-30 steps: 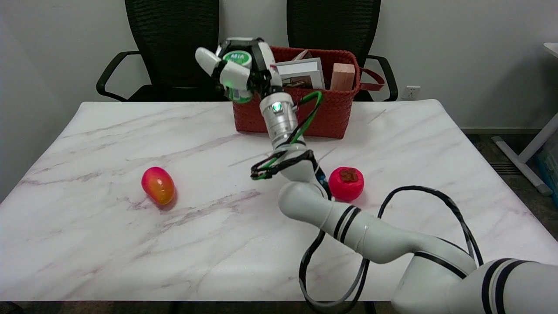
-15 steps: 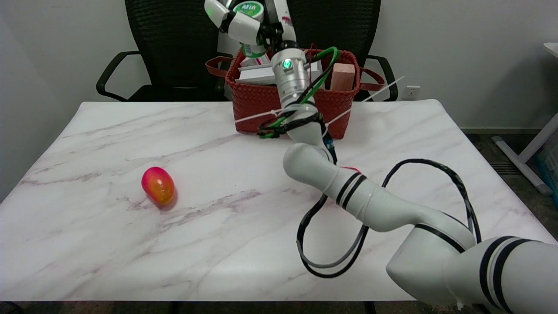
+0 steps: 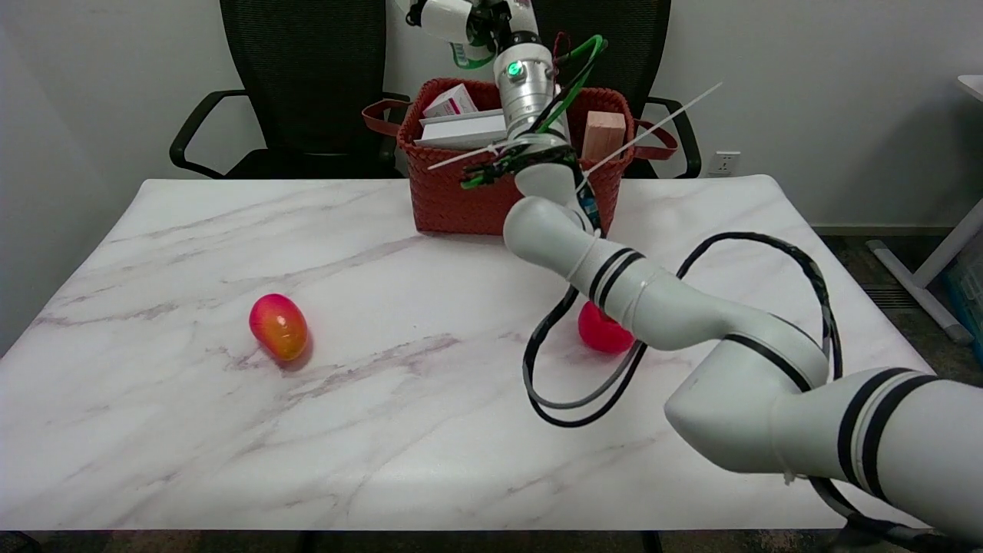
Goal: Place the green gum jar into the brown storage basket.
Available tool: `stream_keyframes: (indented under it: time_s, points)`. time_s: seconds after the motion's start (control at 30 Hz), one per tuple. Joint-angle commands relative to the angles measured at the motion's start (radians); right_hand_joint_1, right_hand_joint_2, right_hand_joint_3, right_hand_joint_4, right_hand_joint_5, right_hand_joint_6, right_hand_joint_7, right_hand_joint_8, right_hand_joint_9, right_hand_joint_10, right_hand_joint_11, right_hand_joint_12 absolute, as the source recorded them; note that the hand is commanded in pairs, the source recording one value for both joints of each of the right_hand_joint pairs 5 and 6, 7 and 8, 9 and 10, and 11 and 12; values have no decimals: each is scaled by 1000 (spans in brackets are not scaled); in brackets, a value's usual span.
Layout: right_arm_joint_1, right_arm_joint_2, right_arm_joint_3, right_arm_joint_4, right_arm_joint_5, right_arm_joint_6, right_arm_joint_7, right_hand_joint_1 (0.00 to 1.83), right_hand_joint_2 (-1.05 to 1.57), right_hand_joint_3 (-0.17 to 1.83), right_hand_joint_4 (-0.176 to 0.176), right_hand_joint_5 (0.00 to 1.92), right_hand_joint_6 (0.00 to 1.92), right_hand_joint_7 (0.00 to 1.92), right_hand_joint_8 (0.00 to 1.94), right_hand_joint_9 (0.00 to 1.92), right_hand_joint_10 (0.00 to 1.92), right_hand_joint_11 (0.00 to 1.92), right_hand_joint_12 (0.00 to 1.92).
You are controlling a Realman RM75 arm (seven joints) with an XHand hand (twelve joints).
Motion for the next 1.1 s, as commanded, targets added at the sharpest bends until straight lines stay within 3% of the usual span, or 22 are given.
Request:
stream_keyframes:
  time_s: [0.03, 0.4, 1.1]
  points:
    - [193, -3, 61, -323, 1, -12, -26, 1132, 1195, 653, 0, 1920, 1920, 1734, 1734, 1549, 1549, 1396, 1396]
    - [212, 89, 102, -427, 8, -20, -35, 1090, 1218, 624, 0, 1920, 1920, 1729, 1729, 1547, 1547, 1399, 1399]
    - [136, 211, 102, -460, 207, -78, -37, 1031, 1181, 595, 0, 1917, 1917, 1722, 1722, 1534, 1534, 1369, 1369]
